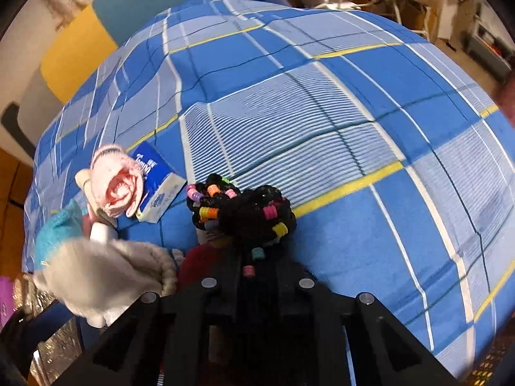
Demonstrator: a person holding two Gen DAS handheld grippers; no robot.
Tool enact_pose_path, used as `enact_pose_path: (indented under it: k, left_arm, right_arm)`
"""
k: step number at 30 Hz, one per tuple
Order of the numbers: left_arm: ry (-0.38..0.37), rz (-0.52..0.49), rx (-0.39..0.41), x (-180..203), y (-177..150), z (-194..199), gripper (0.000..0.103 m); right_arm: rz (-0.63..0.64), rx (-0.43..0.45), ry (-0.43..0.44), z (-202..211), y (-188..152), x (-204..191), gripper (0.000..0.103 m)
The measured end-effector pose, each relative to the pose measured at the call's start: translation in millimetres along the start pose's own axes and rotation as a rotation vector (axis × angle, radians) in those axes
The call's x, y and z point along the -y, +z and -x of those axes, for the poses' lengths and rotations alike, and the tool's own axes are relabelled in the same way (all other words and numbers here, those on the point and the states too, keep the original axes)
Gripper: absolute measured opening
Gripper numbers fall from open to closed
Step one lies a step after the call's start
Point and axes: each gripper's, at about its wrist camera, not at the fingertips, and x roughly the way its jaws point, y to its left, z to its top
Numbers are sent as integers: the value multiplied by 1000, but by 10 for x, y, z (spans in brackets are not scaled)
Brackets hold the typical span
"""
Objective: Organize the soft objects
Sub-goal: 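Grasp the white knit glove with the left gripper while the right gripper lifts the hair piece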
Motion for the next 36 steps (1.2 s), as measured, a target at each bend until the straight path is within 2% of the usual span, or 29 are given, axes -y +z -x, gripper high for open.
enact_pose_path:
  k: [3, 7, 11, 12, 13, 14, 18, 24, 31, 36]
  left_arm:
    - [-32, 24, -1, -17, 86, -82, 70]
    - [31, -54, -4, 112, 176, -210, 70]
    - [43, -90, 0, 170, 252, -342, 70]
    - [40, -97, 2, 175, 257, -375, 63]
    - [62, -104, 0, 178, 256, -406, 46]
    - [79, -105, -7, 175, 250, -429, 38]
    - [111, -89, 20, 137, 225, -372, 26]
    - [127, -44, 96, 95, 218, -11, 23]
    - [134, -52, 224, 73, 212, 648, 22]
    - [114, -28, 286, -72, 186, 1102, 22]
  right_arm:
    - [-102, 60, 10, 153, 6, 215, 15]
    - [-242, 111, 25, 286, 14, 519, 15]
    - [-226, 117, 25, 267, 21, 430, 15]
    - [-210, 122, 29, 261, 32, 385, 15]
    - [-196, 125, 25, 263, 38, 339, 15]
    - [-179, 131, 19, 292, 25, 334, 15]
    - [-148, 138, 21, 283, 37, 257, 15]
    - [-103, 161, 28, 315, 30, 186, 15]
    - [-72, 177, 30, 342, -4, 138, 15]
    - [-57, 190, 8, 363, -29, 127, 15]
